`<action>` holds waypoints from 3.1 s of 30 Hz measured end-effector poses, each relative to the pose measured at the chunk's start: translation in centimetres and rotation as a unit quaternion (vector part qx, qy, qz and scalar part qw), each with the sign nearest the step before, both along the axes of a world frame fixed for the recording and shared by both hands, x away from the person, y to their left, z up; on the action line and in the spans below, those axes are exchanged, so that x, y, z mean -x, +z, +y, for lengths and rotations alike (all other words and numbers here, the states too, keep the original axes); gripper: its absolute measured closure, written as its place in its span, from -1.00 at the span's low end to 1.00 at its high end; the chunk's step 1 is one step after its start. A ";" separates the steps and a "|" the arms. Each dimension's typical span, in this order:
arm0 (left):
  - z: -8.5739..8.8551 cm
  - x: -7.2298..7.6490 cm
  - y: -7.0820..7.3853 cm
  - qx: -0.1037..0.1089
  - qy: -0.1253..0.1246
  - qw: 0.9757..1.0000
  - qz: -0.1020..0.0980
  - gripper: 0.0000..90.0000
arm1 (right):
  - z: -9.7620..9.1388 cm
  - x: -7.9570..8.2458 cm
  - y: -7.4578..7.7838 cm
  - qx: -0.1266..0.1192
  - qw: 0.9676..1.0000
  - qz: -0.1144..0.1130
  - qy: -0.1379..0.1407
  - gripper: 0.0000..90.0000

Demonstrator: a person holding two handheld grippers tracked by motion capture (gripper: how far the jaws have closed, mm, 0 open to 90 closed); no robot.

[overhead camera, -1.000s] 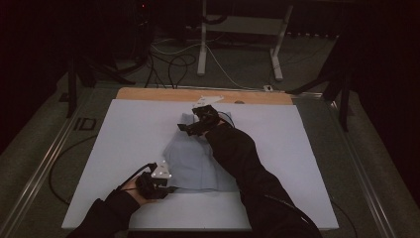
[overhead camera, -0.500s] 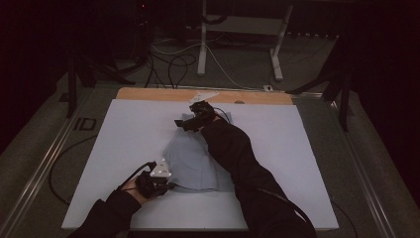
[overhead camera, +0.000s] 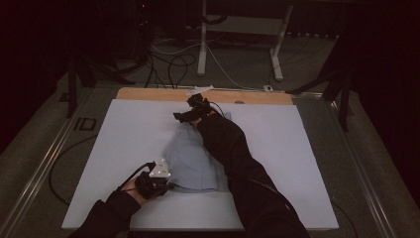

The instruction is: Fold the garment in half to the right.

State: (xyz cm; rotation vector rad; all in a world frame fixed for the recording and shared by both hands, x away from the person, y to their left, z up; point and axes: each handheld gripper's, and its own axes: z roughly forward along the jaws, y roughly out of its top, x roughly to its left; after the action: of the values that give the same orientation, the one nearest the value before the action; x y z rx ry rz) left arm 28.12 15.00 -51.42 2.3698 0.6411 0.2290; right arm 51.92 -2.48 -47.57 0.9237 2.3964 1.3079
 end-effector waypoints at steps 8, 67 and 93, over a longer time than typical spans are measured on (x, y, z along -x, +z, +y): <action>0.1 0.0 0.1 0.007 0.000 1.000 -0.001 0.97 | 0.8 -1.6 -1.3 0.035 0.998 0.037 -0.032 -0.40; -0.1 0.6 1.6 0.033 -0.016 0.999 -0.031 0.97 | 2.3 -2.3 -1.0 0.139 0.990 0.026 -0.010 0.94; -3.0 0.3 4.0 0.013 -0.059 0.997 -0.052 0.97 | -1.9 -1.2 2.7 0.123 0.992 0.006 -0.025 0.94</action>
State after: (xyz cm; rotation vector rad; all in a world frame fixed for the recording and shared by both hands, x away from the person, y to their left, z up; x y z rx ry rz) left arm 27.77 12.03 -47.46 2.3445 0.4495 0.2886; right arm 53.13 -4.34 -44.86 0.9143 2.4555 0.9628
